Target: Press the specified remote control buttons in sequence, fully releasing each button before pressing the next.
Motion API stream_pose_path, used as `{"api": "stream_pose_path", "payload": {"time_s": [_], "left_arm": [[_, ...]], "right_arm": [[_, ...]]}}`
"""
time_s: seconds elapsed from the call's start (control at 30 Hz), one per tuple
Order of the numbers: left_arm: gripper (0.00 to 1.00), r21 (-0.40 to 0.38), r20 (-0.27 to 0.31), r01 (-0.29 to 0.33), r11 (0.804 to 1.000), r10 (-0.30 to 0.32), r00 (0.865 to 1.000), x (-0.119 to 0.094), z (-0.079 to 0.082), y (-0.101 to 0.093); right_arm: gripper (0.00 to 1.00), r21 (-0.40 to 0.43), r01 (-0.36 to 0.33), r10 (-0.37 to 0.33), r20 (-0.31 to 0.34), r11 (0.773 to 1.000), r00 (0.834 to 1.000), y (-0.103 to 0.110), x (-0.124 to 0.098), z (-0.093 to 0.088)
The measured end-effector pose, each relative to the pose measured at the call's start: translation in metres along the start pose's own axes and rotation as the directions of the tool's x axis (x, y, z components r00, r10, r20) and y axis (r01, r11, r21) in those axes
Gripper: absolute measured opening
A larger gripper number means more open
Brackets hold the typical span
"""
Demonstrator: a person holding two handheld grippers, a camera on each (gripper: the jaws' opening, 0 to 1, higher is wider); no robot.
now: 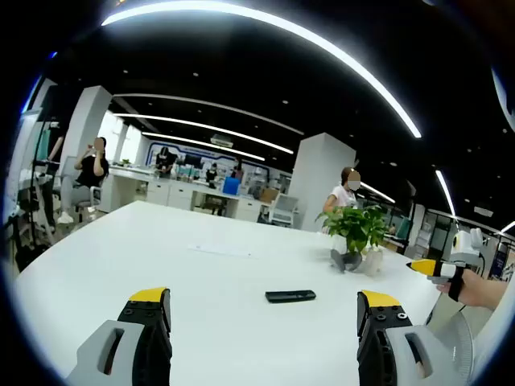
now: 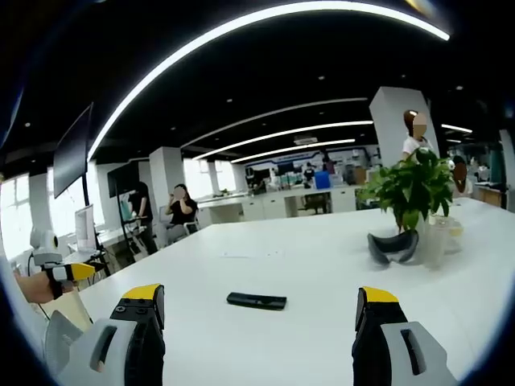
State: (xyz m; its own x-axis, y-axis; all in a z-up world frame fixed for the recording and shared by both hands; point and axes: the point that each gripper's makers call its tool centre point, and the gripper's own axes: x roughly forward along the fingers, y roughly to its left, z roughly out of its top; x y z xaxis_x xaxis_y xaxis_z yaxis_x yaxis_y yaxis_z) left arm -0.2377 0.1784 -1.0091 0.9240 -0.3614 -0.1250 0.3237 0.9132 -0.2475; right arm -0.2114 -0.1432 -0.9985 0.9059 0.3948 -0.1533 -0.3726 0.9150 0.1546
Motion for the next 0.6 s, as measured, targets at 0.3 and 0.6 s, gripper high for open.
{"api": "stream_pose_path", "payload": {"time_s": [0.3, 0.6], "left_arm": [[1.0, 0.003, -0.004, 0.006, 1.0, -0.006, 1.0, 0.0005, -0.0001, 0.0005], [1.0, 0.005, -0.007, 0.016, 1.0, -0.016, 1.0, 0.0028, -0.0009, 0.0005]], "right_arm": [[0.99, -0.001, -0.015, 0.015, -0.016, 1.0, 1.0, 0.0065, 0.0004, -0.0035], [0.99, -0.002, -0.018, 0.018, -0.018, 1.0, 1.0, 0.0089, 0.0009, -0.0019]]}}
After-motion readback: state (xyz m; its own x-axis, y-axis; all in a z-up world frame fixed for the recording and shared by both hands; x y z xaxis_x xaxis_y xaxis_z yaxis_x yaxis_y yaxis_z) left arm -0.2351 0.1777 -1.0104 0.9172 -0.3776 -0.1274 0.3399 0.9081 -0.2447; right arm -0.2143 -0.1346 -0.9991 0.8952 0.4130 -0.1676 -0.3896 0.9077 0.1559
